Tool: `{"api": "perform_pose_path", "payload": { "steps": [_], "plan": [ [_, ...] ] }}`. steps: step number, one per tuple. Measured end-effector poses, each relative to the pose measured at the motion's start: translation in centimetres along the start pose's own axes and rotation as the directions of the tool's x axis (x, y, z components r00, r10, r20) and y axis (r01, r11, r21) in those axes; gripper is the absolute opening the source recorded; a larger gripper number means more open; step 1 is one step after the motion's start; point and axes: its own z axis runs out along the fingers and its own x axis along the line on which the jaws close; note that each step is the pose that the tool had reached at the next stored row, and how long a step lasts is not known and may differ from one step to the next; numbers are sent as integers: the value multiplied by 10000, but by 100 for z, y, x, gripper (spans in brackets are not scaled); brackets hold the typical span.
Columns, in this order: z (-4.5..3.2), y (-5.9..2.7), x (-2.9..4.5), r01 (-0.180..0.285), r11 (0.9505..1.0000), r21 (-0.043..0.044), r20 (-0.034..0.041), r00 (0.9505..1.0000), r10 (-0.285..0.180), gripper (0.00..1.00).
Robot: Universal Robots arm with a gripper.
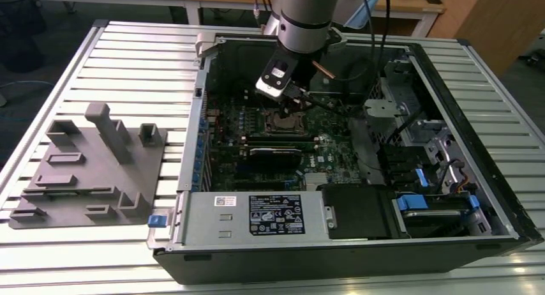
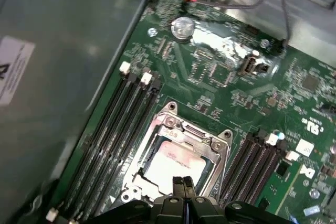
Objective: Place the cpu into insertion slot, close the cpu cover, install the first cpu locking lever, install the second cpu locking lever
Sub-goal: 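Close the cpu cover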
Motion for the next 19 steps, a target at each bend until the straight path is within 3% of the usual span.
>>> {"api": "perform_pose_path", "payload": {
  "steps": [4,8,13,19],
  "plan": [
    [1,0,0,779,9970,25,6,9970,-779,11],
    [1,0,0,1486,9889,48,8,9889,-1486,11],
    [2,0,0,2261,9741,61,-8,9741,-2261,11],
    [4,0,0,3123,9500,43,-48,9500,-3122,11]
  ]
}}
